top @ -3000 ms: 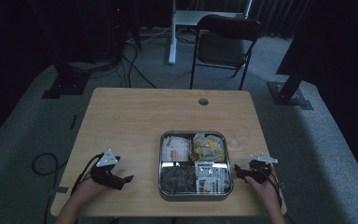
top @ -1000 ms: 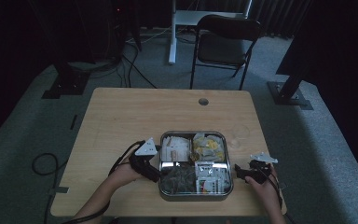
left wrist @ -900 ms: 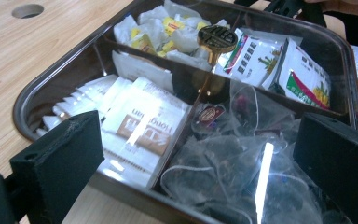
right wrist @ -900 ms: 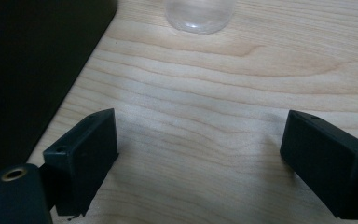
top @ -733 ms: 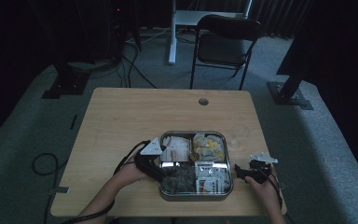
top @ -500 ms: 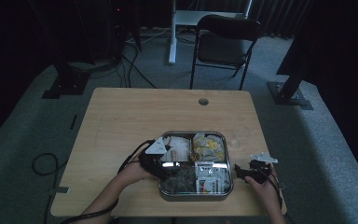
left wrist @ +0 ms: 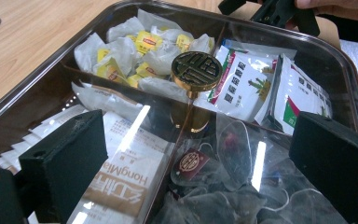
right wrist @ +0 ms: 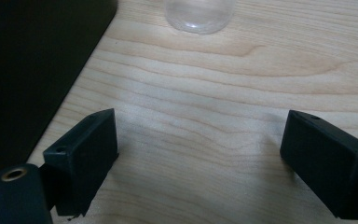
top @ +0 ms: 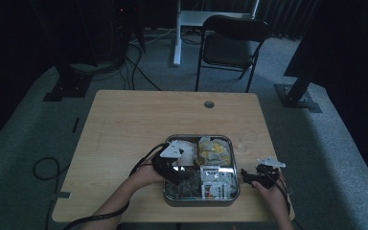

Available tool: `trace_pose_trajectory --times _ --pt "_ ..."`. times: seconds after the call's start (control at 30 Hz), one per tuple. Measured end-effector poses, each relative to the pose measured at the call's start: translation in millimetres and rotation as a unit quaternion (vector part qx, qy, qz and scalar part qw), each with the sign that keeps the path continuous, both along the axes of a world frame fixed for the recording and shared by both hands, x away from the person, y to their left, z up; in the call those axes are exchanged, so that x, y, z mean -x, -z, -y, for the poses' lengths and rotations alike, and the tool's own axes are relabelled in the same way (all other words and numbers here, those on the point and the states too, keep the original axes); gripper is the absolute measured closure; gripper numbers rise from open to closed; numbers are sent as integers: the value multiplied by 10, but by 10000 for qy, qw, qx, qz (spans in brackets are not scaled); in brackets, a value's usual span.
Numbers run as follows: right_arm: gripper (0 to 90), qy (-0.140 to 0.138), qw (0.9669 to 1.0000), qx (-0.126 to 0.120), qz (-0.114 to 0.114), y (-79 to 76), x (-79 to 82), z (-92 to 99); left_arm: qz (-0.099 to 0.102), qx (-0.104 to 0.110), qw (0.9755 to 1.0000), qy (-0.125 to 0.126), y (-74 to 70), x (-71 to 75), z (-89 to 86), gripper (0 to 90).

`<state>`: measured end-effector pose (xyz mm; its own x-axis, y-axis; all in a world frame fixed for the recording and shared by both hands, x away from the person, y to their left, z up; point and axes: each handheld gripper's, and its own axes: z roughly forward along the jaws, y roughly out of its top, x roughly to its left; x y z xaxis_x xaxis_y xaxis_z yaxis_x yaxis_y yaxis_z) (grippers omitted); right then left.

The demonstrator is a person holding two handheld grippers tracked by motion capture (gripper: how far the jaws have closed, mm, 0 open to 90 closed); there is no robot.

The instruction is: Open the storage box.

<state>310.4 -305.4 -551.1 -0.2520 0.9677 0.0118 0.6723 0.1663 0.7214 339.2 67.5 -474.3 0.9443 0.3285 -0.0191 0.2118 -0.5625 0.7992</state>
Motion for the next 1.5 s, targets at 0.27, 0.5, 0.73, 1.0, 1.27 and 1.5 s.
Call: trace_pose_trajectory --times 0.27,0.5,0.73,1.0,1.27,1.5 --pt "103 1 10000 1 0 0 0 0 -16 -43 9999 90 8 -46 127 53" --pt "104 2 10000 0 -2 0 0 0 11 -59 9999 113 1 -77 245 114" --pt "103 5 10000 -2 -1 0 0 -1 -80 -78 9998 155 12 -140 336 149" --pt "103 7 10000 -7 2 0 0 -1 -10 -305 9995 111 21 -163 435 255" --pt "104 10 10000 -8 0 0 0 -2 21 -344 9994 88 30 -188 467 395" --pt "104 9 10000 -8 3 0 0 -1 64 -528 9985 139 37 -195 511 485"
